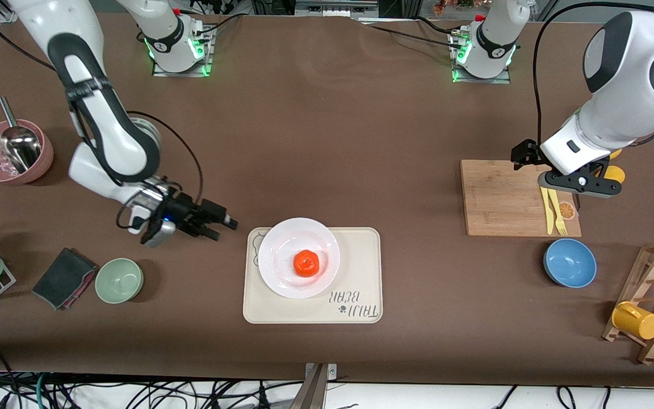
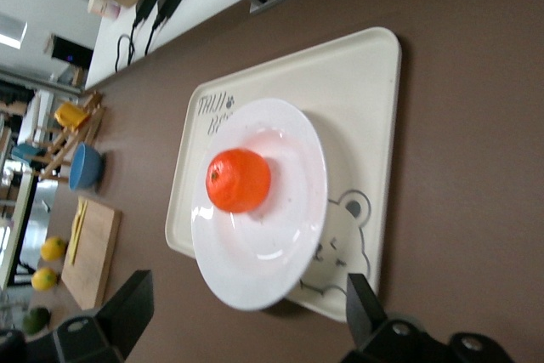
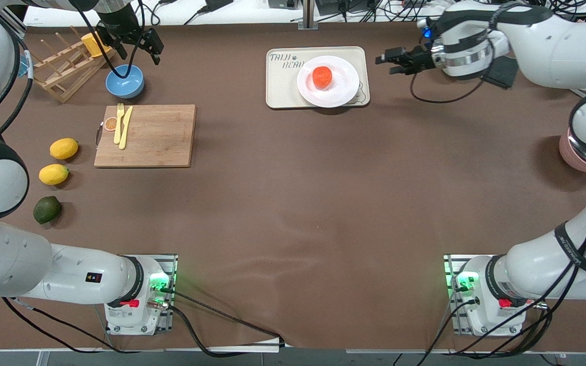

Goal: Place orange and plate with both arms
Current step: 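Open the right gripper and raise it away from the plate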

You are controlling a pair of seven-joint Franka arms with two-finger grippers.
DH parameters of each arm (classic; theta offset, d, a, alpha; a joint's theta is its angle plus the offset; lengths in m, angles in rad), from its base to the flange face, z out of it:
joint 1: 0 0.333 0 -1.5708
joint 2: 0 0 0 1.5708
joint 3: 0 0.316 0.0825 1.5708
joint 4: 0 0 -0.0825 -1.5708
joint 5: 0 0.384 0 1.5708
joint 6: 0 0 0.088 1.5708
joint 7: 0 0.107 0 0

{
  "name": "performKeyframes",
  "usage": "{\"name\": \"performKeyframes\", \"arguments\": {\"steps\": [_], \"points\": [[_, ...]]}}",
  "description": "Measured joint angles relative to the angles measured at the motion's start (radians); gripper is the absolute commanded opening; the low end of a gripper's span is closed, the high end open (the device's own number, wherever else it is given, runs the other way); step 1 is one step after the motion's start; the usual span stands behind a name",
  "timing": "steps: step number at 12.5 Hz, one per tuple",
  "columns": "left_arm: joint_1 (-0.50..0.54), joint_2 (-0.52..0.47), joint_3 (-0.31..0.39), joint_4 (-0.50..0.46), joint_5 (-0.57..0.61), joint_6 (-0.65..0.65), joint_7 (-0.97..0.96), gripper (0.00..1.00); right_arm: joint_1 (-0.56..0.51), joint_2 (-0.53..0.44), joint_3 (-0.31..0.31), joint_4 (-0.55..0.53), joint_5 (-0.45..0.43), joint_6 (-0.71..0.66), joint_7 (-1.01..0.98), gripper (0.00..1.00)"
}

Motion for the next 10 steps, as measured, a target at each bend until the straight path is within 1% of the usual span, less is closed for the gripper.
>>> {"name": "performKeyframes", "arguments": {"steps": [2,3,4,5,7,10], "points": [[0.001,0.0,0.0,0.001,0.0,0.001,0.0,1.0,-0.014,-0.077,-0.126,-0.024,-0.201,-0.206,0.0,1.0],[0.002,0.0,0.0,0.003,0.0,0.001,0.0,1.0,-0.021,-0.109,-0.174,-0.024,-0.291,-0.285,-0.001,1.0],[0.006,-0.001,0.0,0.005,0.0,0.001,0.0,1.0,-0.025,-0.139,-0.208,-0.024,-0.376,-0.342,0.0,1.0],[0.009,-0.001,0.001,0.007,0.0,0.001,0.0,1.0,-0.026,-0.172,-0.233,-0.024,-0.469,-0.382,0.006,1.0],[0.009,-0.002,0.002,0.008,0.0,0.001,0.0,1.0,-0.025,-0.247,-0.254,-0.019,-0.668,-0.447,0.101,1.0],[0.013,-0.009,0.008,0.012,0.0,0.001,0.0,1.0,-0.024,-0.333,-0.262,0.055,-0.875,-0.618,0.339,1.0]]}}
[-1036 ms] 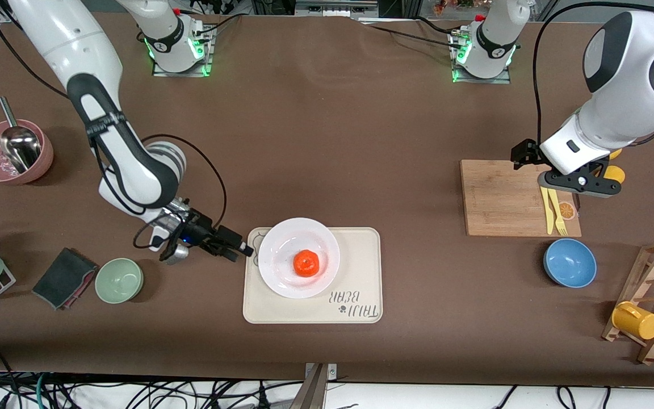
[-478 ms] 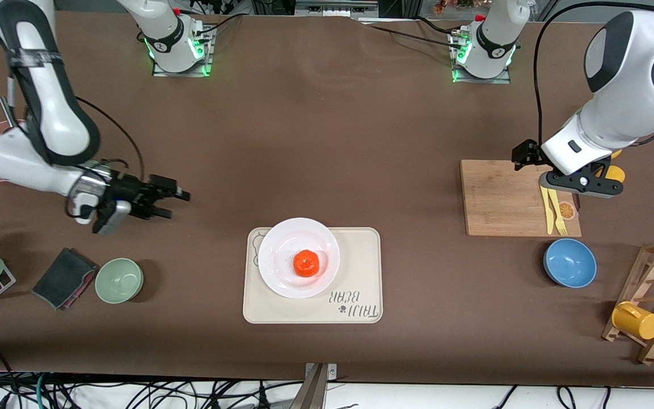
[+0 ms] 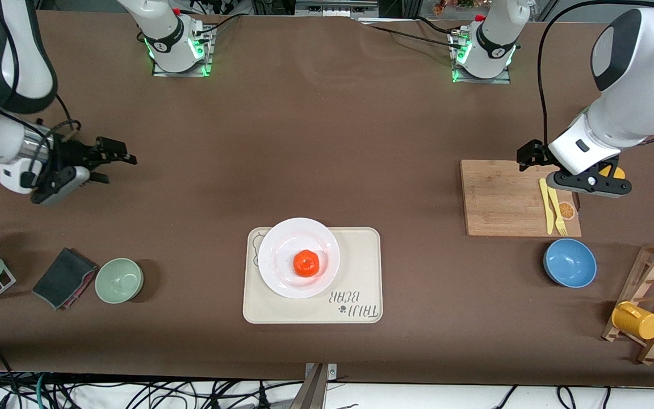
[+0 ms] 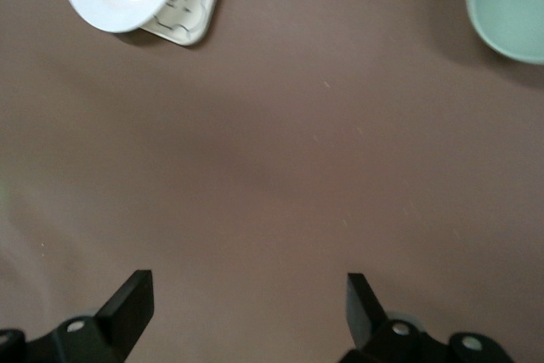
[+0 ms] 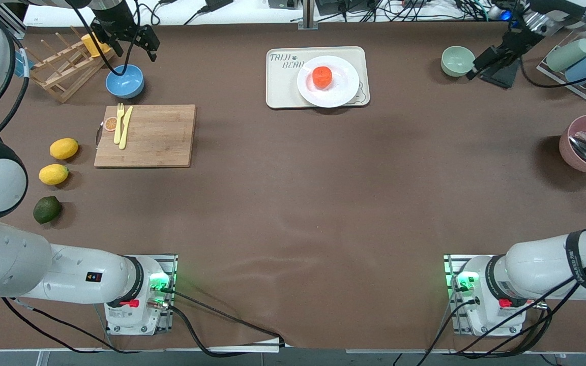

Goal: Place orange and plate with both arms
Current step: 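Open the right gripper and raise it away from the plate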

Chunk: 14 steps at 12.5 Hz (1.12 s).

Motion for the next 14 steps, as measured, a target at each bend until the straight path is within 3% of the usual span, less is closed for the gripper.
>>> {"name": "performKeyframes", "arguments": {"steps": [2,5,10,14], "points": [[0.007,-0.021,0.001,0.003,0.0,-0.006,0.0,1.0,0.003,-0.044,0.01,0.056,-0.101,-0.093,0.184,1.0],[0.009,-0.06,0.001,0.004,0.0,-0.029,0.0,1.0,0.01,-0.101,0.034,0.107,-0.184,-0.18,0.33,1.0],[0.015,-0.098,0.001,0.004,0.0,-0.055,0.0,1.0,0.011,-0.123,0.033,0.263,-0.205,-0.317,0.372,1.0],[0.037,-0.117,0.002,0.004,0.0,-0.064,0.0,1.0,0.008,-0.102,-0.006,0.318,-0.211,-0.33,0.375,1.0]]}}
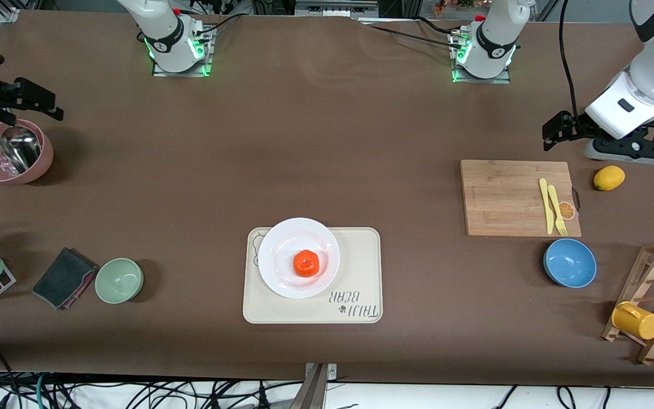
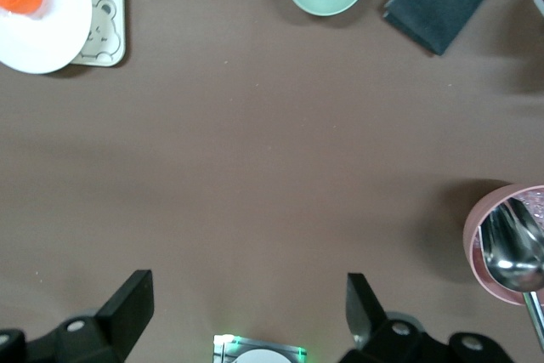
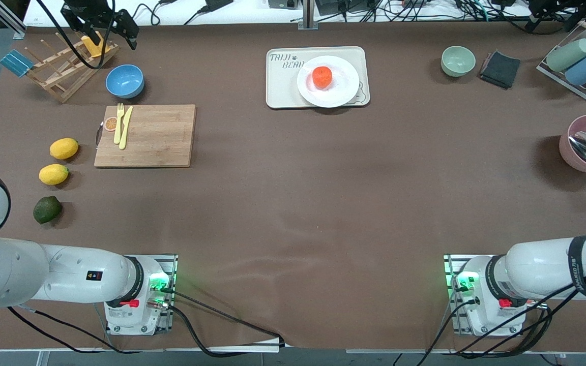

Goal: Place orange and plate with both arms
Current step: 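Open the right gripper and raise it away from the plate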

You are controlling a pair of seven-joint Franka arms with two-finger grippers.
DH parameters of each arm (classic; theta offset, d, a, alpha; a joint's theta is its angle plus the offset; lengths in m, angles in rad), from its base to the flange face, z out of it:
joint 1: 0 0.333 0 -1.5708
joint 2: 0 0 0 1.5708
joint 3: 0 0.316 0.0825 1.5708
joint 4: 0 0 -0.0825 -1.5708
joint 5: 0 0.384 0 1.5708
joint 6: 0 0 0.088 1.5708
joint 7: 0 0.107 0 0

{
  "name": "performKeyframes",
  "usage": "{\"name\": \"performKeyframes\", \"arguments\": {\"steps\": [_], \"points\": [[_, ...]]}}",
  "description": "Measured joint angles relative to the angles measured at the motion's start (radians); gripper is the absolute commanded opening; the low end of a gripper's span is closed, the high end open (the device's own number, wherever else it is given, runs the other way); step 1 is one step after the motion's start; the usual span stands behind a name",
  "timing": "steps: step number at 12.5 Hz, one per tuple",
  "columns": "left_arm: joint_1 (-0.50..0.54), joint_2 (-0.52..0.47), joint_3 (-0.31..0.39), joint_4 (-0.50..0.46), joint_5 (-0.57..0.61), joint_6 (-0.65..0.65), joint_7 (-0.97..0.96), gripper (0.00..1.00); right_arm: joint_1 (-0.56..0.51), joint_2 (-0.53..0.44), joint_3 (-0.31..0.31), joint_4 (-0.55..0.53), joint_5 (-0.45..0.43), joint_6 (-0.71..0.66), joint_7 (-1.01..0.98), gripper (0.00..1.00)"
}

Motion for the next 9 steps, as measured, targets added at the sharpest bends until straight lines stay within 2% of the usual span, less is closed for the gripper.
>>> {"name": "performKeyframes", "arguments": {"steps": [9], "points": [[0.032,-0.025,0.0,0.0,0.0,-0.007,0.001,1.0,0.0,0.022,-0.005,0.035,-0.027,-0.037,0.0,1.0]]}}
